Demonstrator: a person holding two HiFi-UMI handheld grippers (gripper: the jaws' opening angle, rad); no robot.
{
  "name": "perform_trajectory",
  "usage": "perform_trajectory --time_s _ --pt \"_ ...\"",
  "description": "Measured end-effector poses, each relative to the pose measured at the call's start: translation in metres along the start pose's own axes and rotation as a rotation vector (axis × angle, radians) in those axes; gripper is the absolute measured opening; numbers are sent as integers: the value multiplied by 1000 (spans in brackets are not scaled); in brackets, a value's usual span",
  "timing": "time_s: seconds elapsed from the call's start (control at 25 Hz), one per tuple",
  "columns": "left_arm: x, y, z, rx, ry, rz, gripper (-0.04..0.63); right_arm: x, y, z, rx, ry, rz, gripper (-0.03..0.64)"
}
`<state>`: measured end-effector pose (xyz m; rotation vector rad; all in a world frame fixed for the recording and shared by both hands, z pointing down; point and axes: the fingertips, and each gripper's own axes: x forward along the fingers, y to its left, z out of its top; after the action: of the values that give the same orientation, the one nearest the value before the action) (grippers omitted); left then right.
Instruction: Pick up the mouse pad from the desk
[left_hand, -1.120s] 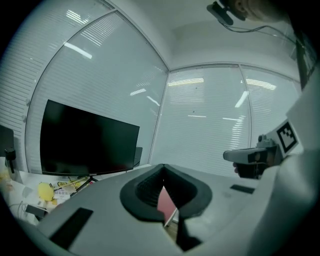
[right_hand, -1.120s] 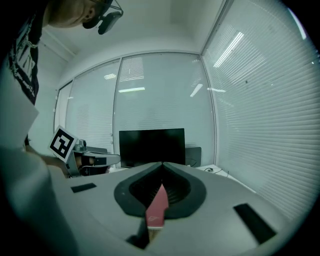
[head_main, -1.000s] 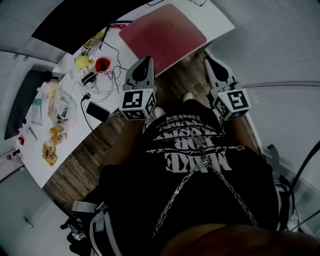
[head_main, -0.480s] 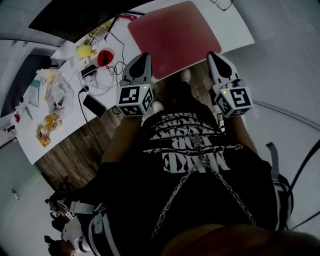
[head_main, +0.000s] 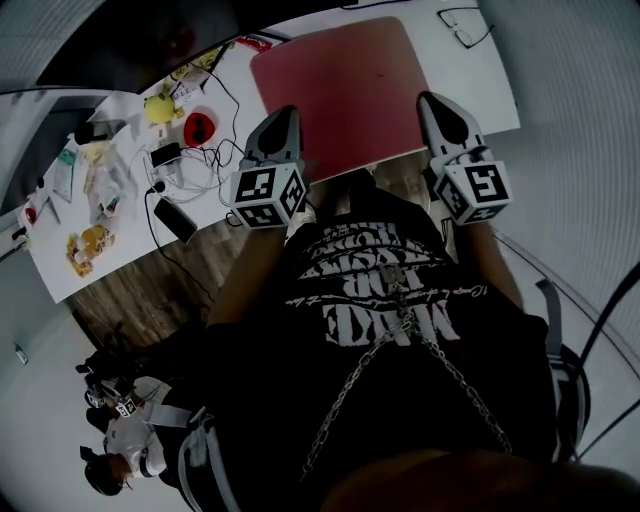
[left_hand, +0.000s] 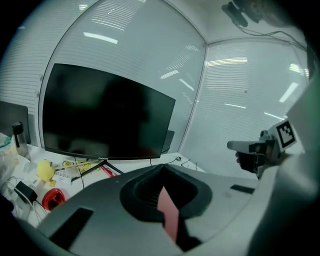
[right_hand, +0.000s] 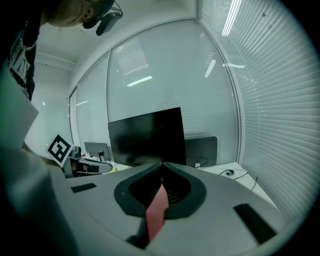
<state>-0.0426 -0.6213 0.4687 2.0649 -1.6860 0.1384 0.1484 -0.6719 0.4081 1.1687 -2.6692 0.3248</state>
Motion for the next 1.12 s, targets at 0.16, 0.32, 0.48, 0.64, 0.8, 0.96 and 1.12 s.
perform_trajectory --time_s 0.16,0.32,0.48,0.64,0.8,0.96,1.12 --pt "27 -5 17 -9 -5 45 6 19 -29 13 -9 19 45 0" --pt "42 1 22 -42 -7 117 6 30 -54 19 -2 30 97 0" --pt "55 16 3 -76 44 188 6 48 -79 6 1 83 141 1" --pt "68 44 -44 -122 157 228 12 71 -101 -41 14 219 142 2" --pt "84 79 -104 -123 316 274 127 97 -124 -95 3 353 125 4" --pt "95 108 -152 -181 441 315 173 112 -145 -152 40 518 113 164" --pt "107 134 -182 -153 564 365 224 122 -168 -217 120 722 78 257"
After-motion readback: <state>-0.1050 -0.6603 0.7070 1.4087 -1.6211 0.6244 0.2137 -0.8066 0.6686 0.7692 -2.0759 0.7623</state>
